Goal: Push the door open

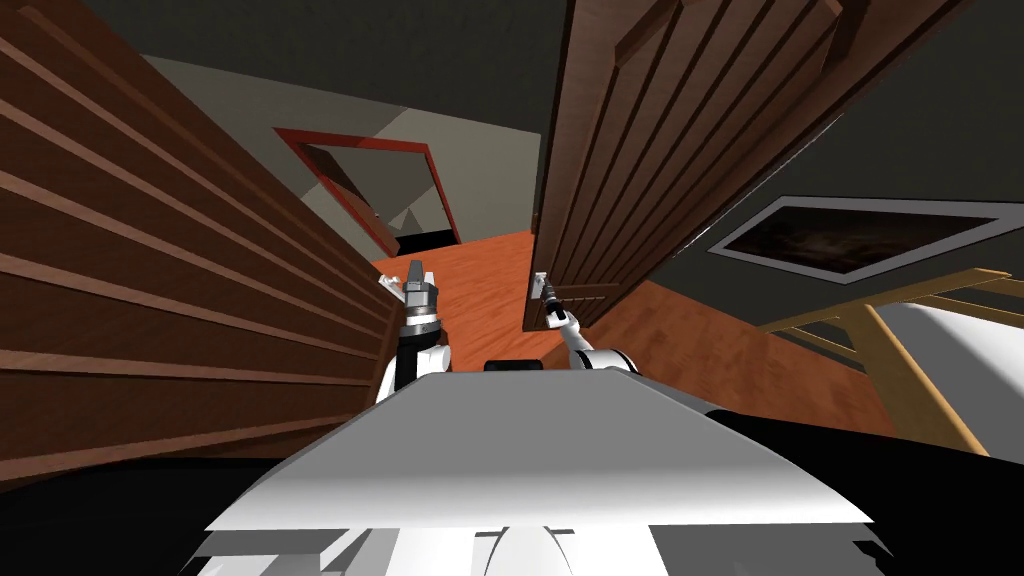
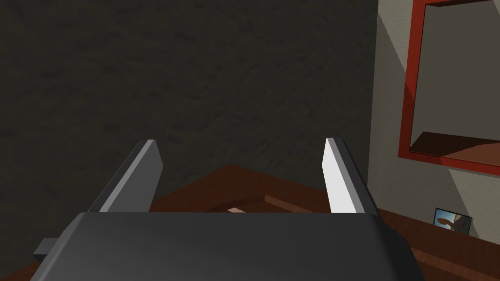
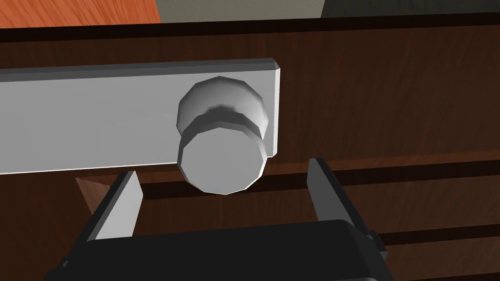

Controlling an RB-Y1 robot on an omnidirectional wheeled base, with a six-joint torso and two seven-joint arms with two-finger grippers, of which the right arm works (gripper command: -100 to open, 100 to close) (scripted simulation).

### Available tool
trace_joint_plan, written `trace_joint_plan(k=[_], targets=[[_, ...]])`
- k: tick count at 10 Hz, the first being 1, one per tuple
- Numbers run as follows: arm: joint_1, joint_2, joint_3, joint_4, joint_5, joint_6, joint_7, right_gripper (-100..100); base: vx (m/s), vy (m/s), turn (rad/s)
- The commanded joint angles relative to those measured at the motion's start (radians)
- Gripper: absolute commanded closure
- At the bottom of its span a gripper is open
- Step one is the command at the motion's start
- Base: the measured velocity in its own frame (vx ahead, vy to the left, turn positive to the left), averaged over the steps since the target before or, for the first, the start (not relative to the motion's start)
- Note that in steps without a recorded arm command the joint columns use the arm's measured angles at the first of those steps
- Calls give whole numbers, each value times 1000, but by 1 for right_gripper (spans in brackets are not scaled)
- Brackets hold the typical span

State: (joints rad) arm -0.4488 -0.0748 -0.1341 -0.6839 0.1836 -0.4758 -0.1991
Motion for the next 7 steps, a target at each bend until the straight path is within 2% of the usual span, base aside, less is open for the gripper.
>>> trace_joint_plan(k=[1,2,3,7], targets=[[2,3,-4,1,-1,-5,3,-100,220,55,24],[1,1,-2,0,-1,-3,1,-100,101,29,3],[1,1,-2,0,-1,-3,1,100,-15,-5,-3],[1,1,-2,0,-1,-3,1,100,-25,-6,2]])
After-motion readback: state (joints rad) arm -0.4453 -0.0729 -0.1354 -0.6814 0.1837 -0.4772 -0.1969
